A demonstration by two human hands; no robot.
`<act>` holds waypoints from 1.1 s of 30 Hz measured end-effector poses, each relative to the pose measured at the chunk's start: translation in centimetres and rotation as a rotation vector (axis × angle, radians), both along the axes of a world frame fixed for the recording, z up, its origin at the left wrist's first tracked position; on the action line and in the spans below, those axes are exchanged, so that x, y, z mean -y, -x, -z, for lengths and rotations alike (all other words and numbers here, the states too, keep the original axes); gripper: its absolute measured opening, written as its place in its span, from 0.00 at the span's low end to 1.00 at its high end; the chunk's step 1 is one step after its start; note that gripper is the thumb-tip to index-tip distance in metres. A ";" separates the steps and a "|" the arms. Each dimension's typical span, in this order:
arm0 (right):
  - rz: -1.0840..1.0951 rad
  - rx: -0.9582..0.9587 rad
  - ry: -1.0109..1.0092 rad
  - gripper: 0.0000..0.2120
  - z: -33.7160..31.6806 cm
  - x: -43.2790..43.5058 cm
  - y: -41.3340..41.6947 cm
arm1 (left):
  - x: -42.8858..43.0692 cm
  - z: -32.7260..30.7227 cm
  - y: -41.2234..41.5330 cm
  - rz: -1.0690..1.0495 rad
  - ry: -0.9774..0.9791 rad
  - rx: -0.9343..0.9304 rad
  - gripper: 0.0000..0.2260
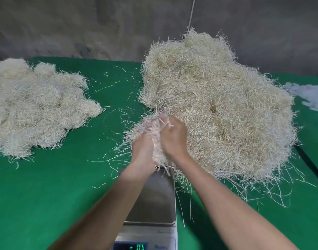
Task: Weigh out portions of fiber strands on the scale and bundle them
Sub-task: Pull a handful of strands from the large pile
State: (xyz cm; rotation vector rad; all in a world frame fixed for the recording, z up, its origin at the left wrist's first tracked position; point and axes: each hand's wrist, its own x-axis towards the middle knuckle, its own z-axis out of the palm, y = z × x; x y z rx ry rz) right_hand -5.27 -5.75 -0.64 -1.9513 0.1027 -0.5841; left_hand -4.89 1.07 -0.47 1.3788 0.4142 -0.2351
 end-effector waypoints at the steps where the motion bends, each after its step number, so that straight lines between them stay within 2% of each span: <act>1: 0.009 -0.037 -0.017 0.06 -0.2 0.7 -0.3 | 0.2 0.0 0.2 0.021 -0.042 -0.002 0.11; 2: -0.007 -0.084 -0.036 0.08 -0.2 1.2 -0.4 | 0.2 -0.2 0.3 0.071 -0.115 0.012 0.16; 3: -0.085 -0.142 -0.115 0.16 -0.1 1.5 -0.3 | 0.0 -0.1 0.1 0.081 -0.205 0.061 0.21; 4: -0.209 -0.229 -0.282 0.23 0.0 1.8 -0.1 | -0.3 -0.4 -0.2 0.086 -0.243 0.103 0.24; 6: -0.446 -0.420 -0.710 0.33 0.0 2.0 0.4 | -1.2 -0.1 -1.1 0.118 -0.333 0.280 0.22; 7: -0.485 -0.470 -0.851 0.34 -0.2 2.1 0.7 | -1.3 0.0 -1.4 0.147 -0.389 0.358 0.22; 8: -0.463 -0.503 -0.908 0.35 -0.4 2.1 0.7 | -1.3 0.3 -1.7 0.159 -0.420 0.391 0.22; 9: -0.380 -0.503 -0.883 0.36 -0.5 1.9 0.7 | -1.1 0.3 -1.7 0.159 -0.431 0.416 0.20; 11: -0.192 -0.455 -0.858 0.36 -0.5 1.6 0.1 | -0.5 0.6 -1.0 0.142 -0.241 0.382 0.13; 13: -0.081 -0.380 -0.796 0.37 -0.9 1.4 -0.2 | -0.1 1.3 0.6 0.109 -0.026 0.327 0.21; 14: -0.035 -0.338 -0.732 0.37 -1.0 1.4 -0.3 | 0.1 1.2 1.6 0.171 -0.018 0.345 0.26; 15: -0.030 -0.301 -0.676 0.37 -1.0 1.4 -0.3 | 0.4 1.4 2.4 0.238 0.019 0.352 0.31; 17: -0.116 -0.259 -0.613 0.39 -0.9 1.4 -0.1 | 0.4 0.9 2.7 0.218 0.147 0.218 0.42; 18: -0.164 -0.255 -0.604 0.39 -0.9 1.5 0.0 | 0.3 0.9 1.9 0.141 0.140 0.176 0.40; 21: -0.090 -0.235 -0.507 0.27 -1.3 2.7 -0.2 | -0.8 -0.2 0.2 0.039 -0.067 0.278 0.20; 23: -0.015 -0.176 -0.381 0.20 -1.1 3.4 -0.6 | -1.0 -0.2 -0.4 0.052 -0.115 0.305 0.16; 25: -0.015 -0.049 -0.199 0.13 -1.0 3.4 -0.5 | -1.1 -0.7 -1.6 0.022 0.104 0.136 0.16; 27: -0.058 0.063 -0.018 0.12 -1.0 3.3 -0.3 | -1.4 -1.6 -3.0 -0.001 0.373 -0.075 0.15; 28: -0.074 0.134 0.060 0.11 -0.7 3.3 -0.1 | -1.6 -2.2 -3.5 -0.010 0.442 -0.121 0.14; 31: -0.071 0.293 0.209 0.07 0.4 1.4 1.0 | -1.2 -2.8 -4.2 -0.119 0.475 -0.131 0.10; 33: -0.055 0.287 0.277 0.04 0.8 -0.5 1.6 | -0.3 -2.5 -3.5 -0.208 0.404 -0.016 0.13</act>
